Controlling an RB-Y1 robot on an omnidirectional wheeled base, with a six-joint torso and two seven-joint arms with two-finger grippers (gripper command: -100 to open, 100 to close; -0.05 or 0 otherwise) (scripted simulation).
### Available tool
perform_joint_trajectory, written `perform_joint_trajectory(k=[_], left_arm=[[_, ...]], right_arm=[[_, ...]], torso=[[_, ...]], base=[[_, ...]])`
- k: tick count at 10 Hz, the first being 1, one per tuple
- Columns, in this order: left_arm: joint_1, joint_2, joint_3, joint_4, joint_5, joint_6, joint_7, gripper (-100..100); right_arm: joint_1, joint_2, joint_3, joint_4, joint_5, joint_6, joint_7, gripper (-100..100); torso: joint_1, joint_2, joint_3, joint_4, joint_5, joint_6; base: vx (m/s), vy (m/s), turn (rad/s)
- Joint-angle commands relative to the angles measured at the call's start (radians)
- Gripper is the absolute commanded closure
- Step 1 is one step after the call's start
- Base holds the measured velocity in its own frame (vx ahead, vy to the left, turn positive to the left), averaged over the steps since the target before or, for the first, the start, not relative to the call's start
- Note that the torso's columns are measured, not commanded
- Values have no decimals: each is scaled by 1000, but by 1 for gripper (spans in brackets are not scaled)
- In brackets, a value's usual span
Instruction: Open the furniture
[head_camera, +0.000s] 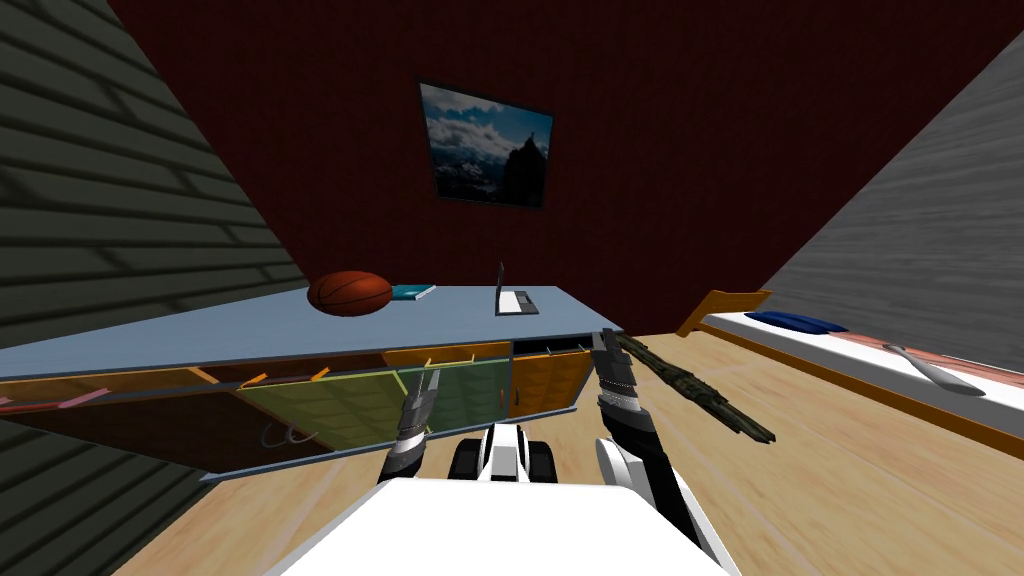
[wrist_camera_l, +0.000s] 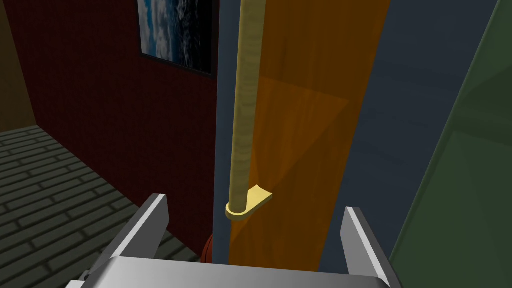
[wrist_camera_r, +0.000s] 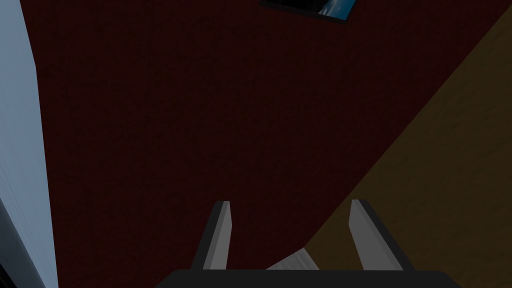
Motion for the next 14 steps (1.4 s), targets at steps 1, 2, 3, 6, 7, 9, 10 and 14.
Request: perform_joint_trajectory(k=[1, 2, 3, 6, 7, 9, 10, 14], left_arm=[[-25, 7, 7, -28, 3, 54, 0, -100], [-32, 9, 9, -35, 4, 68, 0, -100], [-46, 13, 13, -49, 6, 96, 1, -100], [-32, 9, 9, -35, 4, 68, 0, 100], [-25, 7, 7, -28, 3, 54, 0, 100], [-11, 2, 3, -13, 1, 27, -1, 100], [-4, 0, 1, -6, 0, 13, -1, 100], [-36, -6, 8, 45, 1, -12, -13, 100]], right_arm=[[0, 0, 0, 0, 0, 0, 0, 0], [0, 0, 0, 0, 0, 0, 0, 0], [0, 0, 0, 0, 0, 0, 0, 0], [0, 0, 0, 0, 0, 0, 0, 0], [0, 0, 0, 0, 0, 0, 0, 0], [0, 0, 0, 0, 0, 0, 0, 0], [0, 0, 0, 0, 0, 0, 0, 0], [0, 0, 0, 0, 0, 0, 0, 0]], torso=[[0, -1, 0, 0, 0, 0], [0, -1, -1, 0, 0, 0], [0, -2, -2, -1, 0, 0], [0, -3, -2, 0, 0, 0], [-1, -1, -2, 2, -2, -1], [0, 2, 1, 3, -2, -1], [1, 2, 2, 3, 0, 0], [2, -3, -1, -1, 2, 0]], base=[[-31, -13, 12], [-23, -9, 11], [-25, -9, 19], [-7, -4, -6], [27, 12, -23], [32, 13, -4], [18, 11, -11], [-11, 5, -14]])
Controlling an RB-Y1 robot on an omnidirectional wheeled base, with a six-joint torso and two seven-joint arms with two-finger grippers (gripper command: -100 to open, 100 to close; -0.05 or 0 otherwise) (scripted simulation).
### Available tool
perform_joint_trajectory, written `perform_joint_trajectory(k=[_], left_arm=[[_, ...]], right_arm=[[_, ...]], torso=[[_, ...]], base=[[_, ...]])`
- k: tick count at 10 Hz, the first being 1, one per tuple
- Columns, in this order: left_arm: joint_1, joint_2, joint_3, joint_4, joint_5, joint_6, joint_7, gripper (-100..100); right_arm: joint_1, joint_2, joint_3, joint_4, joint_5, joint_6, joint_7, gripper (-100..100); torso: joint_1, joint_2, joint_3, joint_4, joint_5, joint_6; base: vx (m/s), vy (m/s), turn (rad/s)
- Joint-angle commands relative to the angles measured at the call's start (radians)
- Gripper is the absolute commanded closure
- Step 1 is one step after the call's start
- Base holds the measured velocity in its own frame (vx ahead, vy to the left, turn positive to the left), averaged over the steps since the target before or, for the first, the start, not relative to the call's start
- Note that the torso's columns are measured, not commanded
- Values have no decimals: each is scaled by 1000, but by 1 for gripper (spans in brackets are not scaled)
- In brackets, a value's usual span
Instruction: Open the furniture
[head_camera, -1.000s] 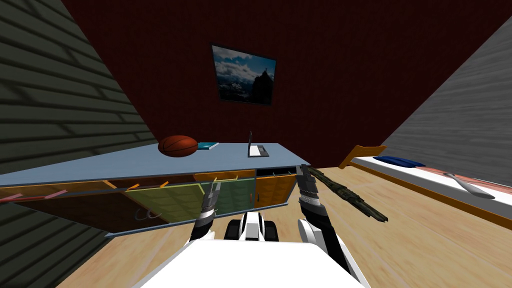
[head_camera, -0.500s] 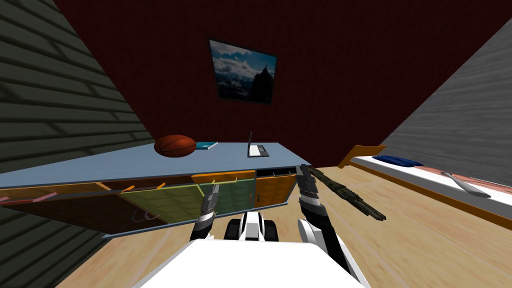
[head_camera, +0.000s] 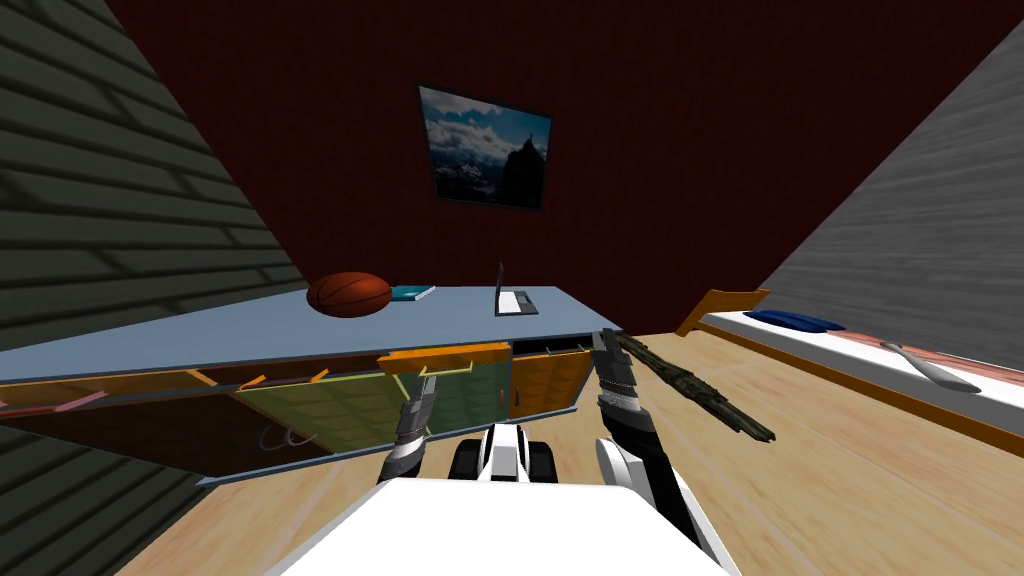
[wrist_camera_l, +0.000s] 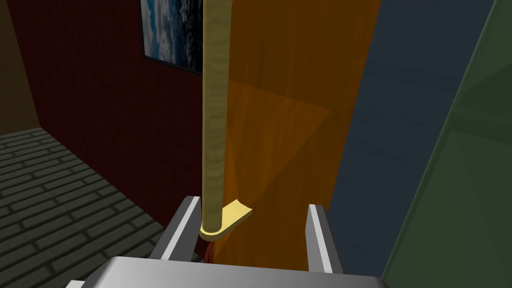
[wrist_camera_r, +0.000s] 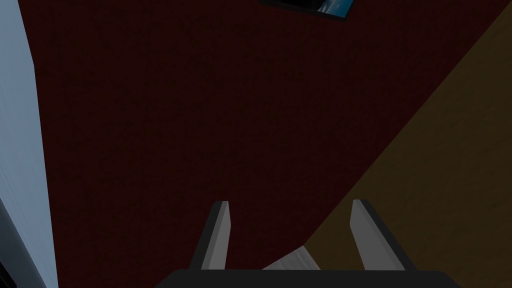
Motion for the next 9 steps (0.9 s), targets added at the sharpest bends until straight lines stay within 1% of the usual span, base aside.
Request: perform_joint_trajectory(k=[1, 2, 3, 5, 6, 7, 8, 9], left_arm=[[-77, -8, 21, 60, 6, 24, -24, 100], [-112, -12, 31, 89, 9, 36, -36, 100], [-134, -12, 31, 90, 9, 36, -36, 100], [-202, -20, 52, 150, 16, 60, -60, 100], [-223, -20, 52, 150, 16, 60, -60, 100], [-256, -24, 62, 179, 19, 72, -72, 100], [-268, -24, 62, 179, 19, 72, -72, 100], [-305, -28, 73, 209, 22, 84, -84, 100]], right_arm=[[0, 0, 0, 0, 0, 0, 0, 0], [-1, 0, 0, 0, 0, 0, 0, 0], [-1, 0, 0, 0, 0, 0, 0, 0], [0, 0, 0, 0, 0, 0, 0, 0], [0, 0, 0, 0, 0, 0, 0, 0], [0, 0, 0, 0, 0, 0, 0, 0], [0, 0, 0, 0, 0, 0, 0, 0], [0, 0, 0, 0, 0, 0, 0, 0]], torso=[[-2, 3, 2, 0, 0, 1], [0, 7, 5, 0, 1, 0], [2, 6, 4, -1, 2, -2], [3, -1, -2, 0, -1, -3], [2, 0, 0, 0, 0, -3], [2, 0, -1, 1, -2, -3], [1, 2, 0, 1, -2, -2], [0, 3, 0, 3, -3, -3]], base=[[-210, 31, -68], [-245, 11, -82], [-174, 0, -20], [-165, 17, -44], [-136, 5, -9], [-147, 11, -27], [-112, 11, -30], [-108, 24, -31]])
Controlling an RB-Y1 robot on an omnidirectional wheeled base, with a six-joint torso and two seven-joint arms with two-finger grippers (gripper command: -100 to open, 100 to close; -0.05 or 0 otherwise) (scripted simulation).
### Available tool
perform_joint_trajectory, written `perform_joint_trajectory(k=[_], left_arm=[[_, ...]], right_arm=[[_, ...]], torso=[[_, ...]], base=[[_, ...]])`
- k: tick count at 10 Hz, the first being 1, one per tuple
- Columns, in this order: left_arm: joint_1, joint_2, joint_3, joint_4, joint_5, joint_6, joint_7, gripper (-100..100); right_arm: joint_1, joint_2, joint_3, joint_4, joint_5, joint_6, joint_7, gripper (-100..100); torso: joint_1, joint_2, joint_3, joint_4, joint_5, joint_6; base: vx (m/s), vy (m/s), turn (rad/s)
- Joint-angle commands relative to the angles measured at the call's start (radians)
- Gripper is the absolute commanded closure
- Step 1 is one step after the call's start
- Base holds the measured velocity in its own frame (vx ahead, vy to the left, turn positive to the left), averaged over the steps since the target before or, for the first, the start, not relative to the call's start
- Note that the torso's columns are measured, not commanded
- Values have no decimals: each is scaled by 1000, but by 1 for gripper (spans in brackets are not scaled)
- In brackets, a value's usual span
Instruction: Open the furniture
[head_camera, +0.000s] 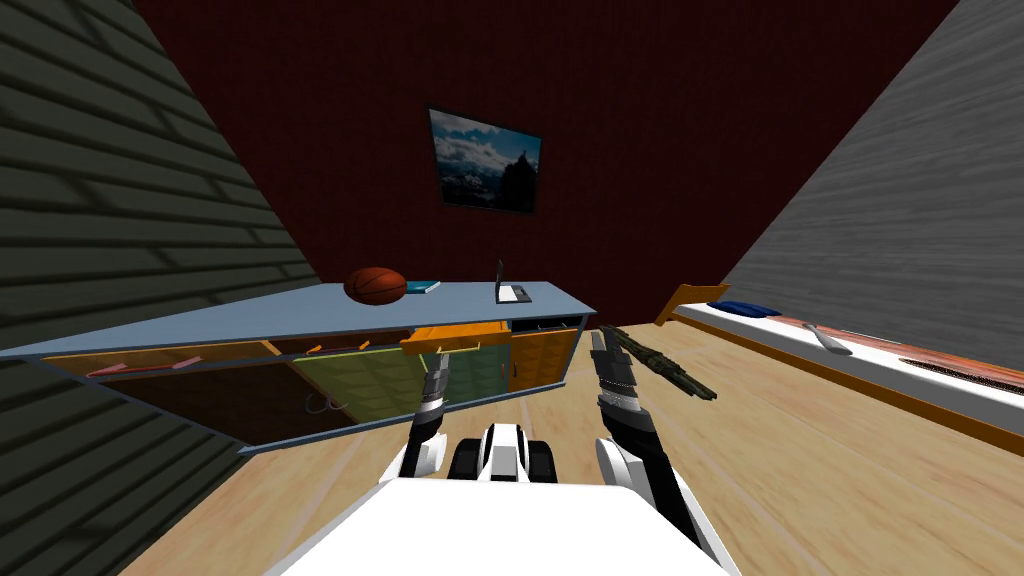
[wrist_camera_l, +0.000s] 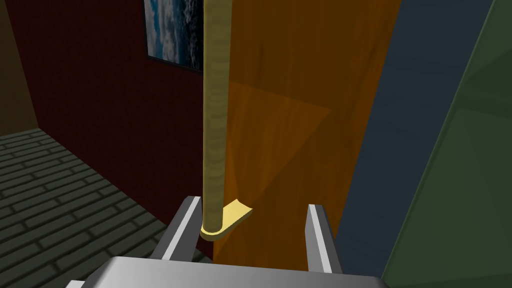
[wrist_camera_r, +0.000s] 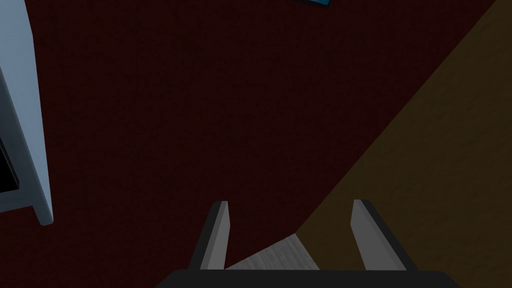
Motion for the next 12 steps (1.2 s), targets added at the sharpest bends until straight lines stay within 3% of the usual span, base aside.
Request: perform_joint_trajectory(k=[1, 3, 6, 8, 9, 12], left_arm=[[-57, -3, 15, 30, 6, 13, -13, 100], [-128, -11, 36, 90, 12, 37, -37, 100], [-191, -15, 46, 120, 15, 49, -49, 100], [-173, -17, 43, 122, 13, 60, -49, 100], [-205, -14, 47, 115, 15, 103, -52, -100], [-253, -7, 53, 98, 18, 166, -55, -100]], right_arm=[[0, 0, 0, 0, 0, 0, 0, 0], [0, 0, 0, 0, 0, 0, 0, 0], [0, 0, 0, 0, 0, 0, 0, 0], [0, 0, 0, 0, 0, 0, 0, 0], [0, 0, 0, 0, 0, 0, 0, 0], [0, 0, 0, 0, 0, 0, 0, 0]], torso=[[0, 2, 1, 1, -1, 0], [-3, 5, 3, 2, -1, 0], [-5, 4, 2, 3, -2, 2], [-5, 3, 1, 6, -4, 1], [-5, 3, 1, 3, -3, 1], [-5, 2, 2, 1, 0, 3]], base=[[-94, 17, -20], [-171, -9, -36], [-139, 8, -25], [-18, 7, -2], [-44, 4, 56], [-85, -17, 46]])
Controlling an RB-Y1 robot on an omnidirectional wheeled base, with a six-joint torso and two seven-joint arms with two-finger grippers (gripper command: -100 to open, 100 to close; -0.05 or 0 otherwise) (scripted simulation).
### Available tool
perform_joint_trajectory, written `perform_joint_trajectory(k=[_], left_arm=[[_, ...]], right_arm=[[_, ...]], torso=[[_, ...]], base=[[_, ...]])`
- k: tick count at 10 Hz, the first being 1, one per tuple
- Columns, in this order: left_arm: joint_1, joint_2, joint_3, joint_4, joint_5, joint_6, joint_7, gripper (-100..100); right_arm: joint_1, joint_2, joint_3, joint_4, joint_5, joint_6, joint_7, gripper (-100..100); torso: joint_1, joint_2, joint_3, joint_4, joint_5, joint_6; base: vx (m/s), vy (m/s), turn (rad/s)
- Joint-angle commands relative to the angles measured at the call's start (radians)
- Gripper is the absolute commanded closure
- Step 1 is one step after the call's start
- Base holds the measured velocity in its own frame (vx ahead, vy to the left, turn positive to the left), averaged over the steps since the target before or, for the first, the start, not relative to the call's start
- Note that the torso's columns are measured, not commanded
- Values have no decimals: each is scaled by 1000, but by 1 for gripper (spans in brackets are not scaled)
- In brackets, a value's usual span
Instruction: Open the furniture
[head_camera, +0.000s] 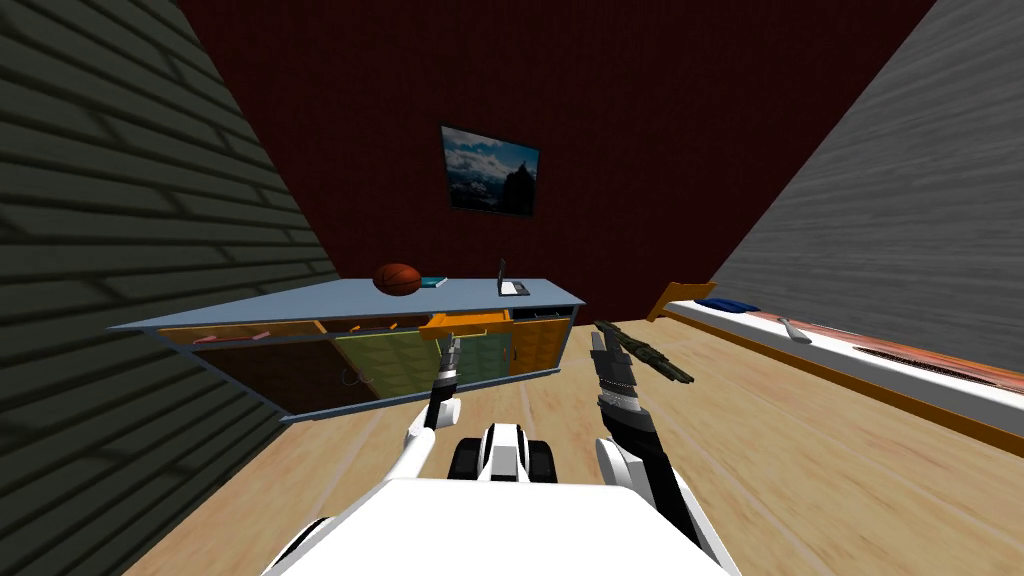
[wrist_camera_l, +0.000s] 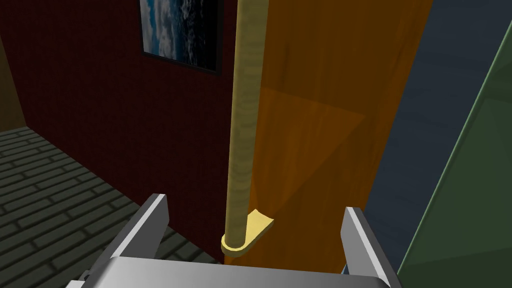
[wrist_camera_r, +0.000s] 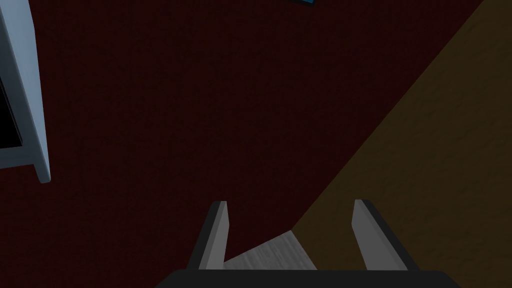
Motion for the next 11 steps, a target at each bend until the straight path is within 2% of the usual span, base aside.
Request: perform_joint_trajectory(k=[1, 2, 3, 5, 6, 7, 8, 11], left_arm=[[-53, 9, 7, 1, 4, 46, 0, -100], [-53, 9, 7, 1, 4, 46, 0, -100], [-85, 14, 11, -9, 6, 88, -2, -100], [-117, 19, 15, -20, 8, 129, -4, -100], [-117, 19, 15, -20, 8, 129, -4, -100], [-93, 14, 13, -23, 7, 153, -6, -100], [-91, 14, 13, -17, 8, 157, -5, 0], [-80, 12, 12, -6, 8, 167, -5, 0]], right_arm=[[0, 0, 0, 0, 0, 0, 0, 0], [0, 0, 0, 0, 0, 0, 0, 0], [0, 0, 0, 0, 0, 0, 0, 0], [0, 0, 0, 0, 0, 0, 0, 0], [0, 0, 0, 0, 0, 0, 0, 0], [0, 0, 0, 0, 0, 0, 0, 0], [0, 0, 0, 0, 0, 0, 0, 0], [0, 0, 0, 0, 0, 0, 0, 0]], torso=[[-1, 0, 0, 1, -1, 0], [-1, 0, 0, 3, -2, 0], [-2, 1, 1, 4, -3, 0], [-4, 9, 5, 8, -4, -1], [-5, 12, 7, 12, -6, -1], [-5, 12, 7, 13, -6, -1], [-4, 9, 6, 9, -4, -1], [0, 0, 0, 2, -1, 0]], base=[[-71, -12, 27], [-36, -5, 4], [-54, -11, 53], [-78, -16, 46], [-46, -6, 2], [-6, 0, -8], [0, 0, 0], [0, 0, 0]])
